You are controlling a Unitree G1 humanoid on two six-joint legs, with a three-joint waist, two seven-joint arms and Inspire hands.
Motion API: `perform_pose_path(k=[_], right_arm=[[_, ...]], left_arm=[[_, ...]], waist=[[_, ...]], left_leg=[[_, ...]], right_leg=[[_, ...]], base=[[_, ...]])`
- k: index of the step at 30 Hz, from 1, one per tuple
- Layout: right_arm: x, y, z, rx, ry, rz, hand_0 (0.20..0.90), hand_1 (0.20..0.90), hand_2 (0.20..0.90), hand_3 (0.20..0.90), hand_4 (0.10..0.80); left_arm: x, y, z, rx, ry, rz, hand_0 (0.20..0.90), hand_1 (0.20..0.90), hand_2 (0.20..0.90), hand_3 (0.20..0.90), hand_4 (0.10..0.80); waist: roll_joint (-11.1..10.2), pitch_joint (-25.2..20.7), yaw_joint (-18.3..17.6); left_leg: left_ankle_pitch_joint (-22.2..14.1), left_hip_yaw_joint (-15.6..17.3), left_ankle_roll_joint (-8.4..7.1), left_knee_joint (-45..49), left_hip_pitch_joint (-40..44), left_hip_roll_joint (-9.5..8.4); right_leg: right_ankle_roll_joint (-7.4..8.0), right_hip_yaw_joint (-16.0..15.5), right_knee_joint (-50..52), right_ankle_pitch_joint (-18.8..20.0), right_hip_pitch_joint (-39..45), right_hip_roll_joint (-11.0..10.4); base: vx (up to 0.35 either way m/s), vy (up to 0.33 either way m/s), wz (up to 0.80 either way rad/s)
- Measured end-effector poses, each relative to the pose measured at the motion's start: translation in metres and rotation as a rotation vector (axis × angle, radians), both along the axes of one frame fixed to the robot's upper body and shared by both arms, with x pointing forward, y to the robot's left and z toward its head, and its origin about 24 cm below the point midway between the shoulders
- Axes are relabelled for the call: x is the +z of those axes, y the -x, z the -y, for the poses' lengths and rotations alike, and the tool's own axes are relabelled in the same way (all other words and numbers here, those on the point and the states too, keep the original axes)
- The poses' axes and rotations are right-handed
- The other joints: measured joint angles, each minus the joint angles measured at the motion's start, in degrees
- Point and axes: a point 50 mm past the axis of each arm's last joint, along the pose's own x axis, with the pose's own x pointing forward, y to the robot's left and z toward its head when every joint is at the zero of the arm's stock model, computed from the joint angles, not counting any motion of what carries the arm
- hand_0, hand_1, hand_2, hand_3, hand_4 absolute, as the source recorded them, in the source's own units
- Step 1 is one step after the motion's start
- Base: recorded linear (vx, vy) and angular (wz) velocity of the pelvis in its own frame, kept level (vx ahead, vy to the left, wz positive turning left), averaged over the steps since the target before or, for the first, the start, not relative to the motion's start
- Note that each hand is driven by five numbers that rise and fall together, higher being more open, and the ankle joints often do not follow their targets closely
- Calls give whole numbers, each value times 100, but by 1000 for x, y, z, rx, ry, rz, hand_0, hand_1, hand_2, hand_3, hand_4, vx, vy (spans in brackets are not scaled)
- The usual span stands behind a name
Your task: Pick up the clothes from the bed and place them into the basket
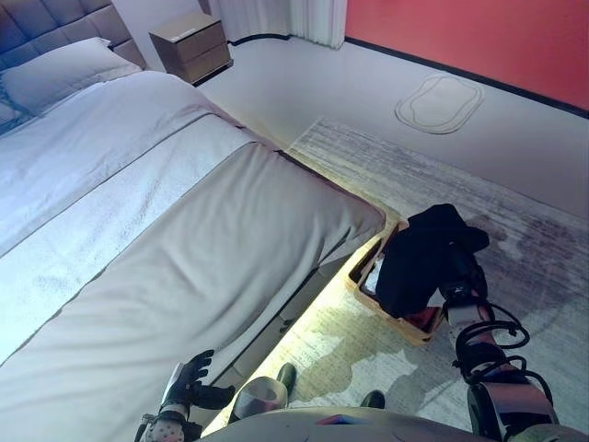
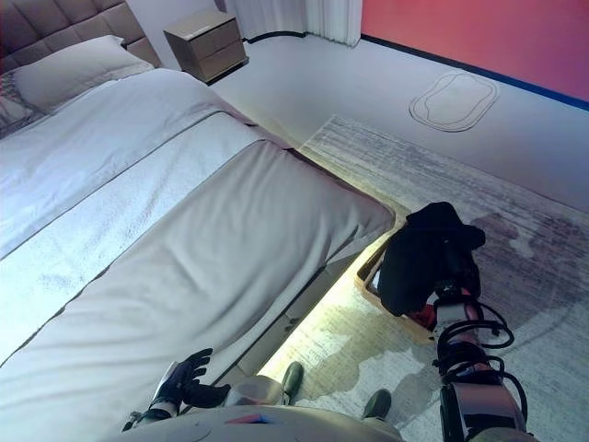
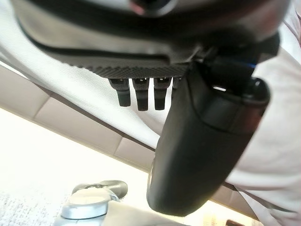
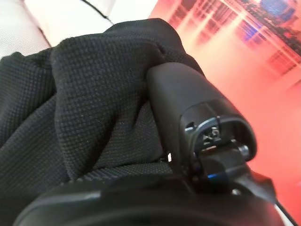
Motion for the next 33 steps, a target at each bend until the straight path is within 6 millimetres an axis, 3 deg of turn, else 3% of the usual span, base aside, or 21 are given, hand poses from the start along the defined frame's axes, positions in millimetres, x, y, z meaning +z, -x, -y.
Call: perform_pose_path(k=[8,9,10,11,12,13,14,15,24,33], right_arm=[[13,-6,19,-50,19,-1,300,300,300,200,100],[14,-5,21,-49,29,-3,427,427,427,348,248],[15,-5,24,-52,37,-5,592,592,592,540,440],[16,-4,27,-56,44,-8,535,535,535,475,375],[18,-4,30,-63,50,-9,399,399,399,315,215],[21,-5,34,-78,49,-9,521,521,521,458,358],[21,-5,35,-86,49,-11,733,733,733,705,605],[24,-5,39,-100,56,-19,900,900,900,900,800],[38,0,63,-205,84,-44,900,900,900,900,800],[51,-6,70,-190,114,2,900,900,900,900,800]], left_arm=[[-1,9,-1,2,4,-11,900,900,900,900,800],[-1,10,0,2,6,-11,900,900,900,900,800],[-2,10,0,2,8,-12,900,900,900,900,800],[-2,10,0,1,9,-12,900,900,900,900,800],[-2,10,0,0,11,-13,900,900,900,900,800],[-2,10,0,-2,13,-13,900,900,900,900,800],[-2,10,0,-1,13,-14,900,900,900,900,800],[-2,10,0,0,13,-12,900,900,900,900,800],[-3,10,3,-5,36,-20,900,900,900,900,800],[-6,12,12,24,93,-35,900,900,900,900,800]], waist=[[153,38,78],[153,38,78],[154,38,82],[156,39,86],[171,45,86],[189,53,85],[199,52,84],[223,51,84],[453,49,60],[550,-18,21]], left_leg=[[20,-80,-29,0,-28,-26],[21,-88,-29,1,-27,-24],[22,-96,-30,1,-27,-24],[23,-104,-32,2,-26,-24],[23,-108,-32,2,-20,-25],[24,-111,-32,4,-15,-28],[24,-113,-32,4,-16,-30],[23,-116,-33,4,-15,-30],[28,-170,-42,8,-2,-37],[28,-173,-42,7,-3,-73]], right_leg=[[12,-65,0,-10,7,-31],[14,-72,0,-11,11,-29],[16,-79,0,-12,14,-28],[18,-85,0,-14,19,-29],[19,-89,0,-14,27,-31],[19,-91,0,-14,34,-34],[19,-91,0,-14,35,-36],[19,-93,0,-15,38,-37],[44,-173,0,-59,88,-53],[52,-177,0,-58,88,-87]], base=[[34,22,4],[0,0,0],[17,26,3],[2,34,3],[-6,35,2],[0,0,0],[0,0,0],[6,39,2],[-5,27,4],[-4,1,0]])
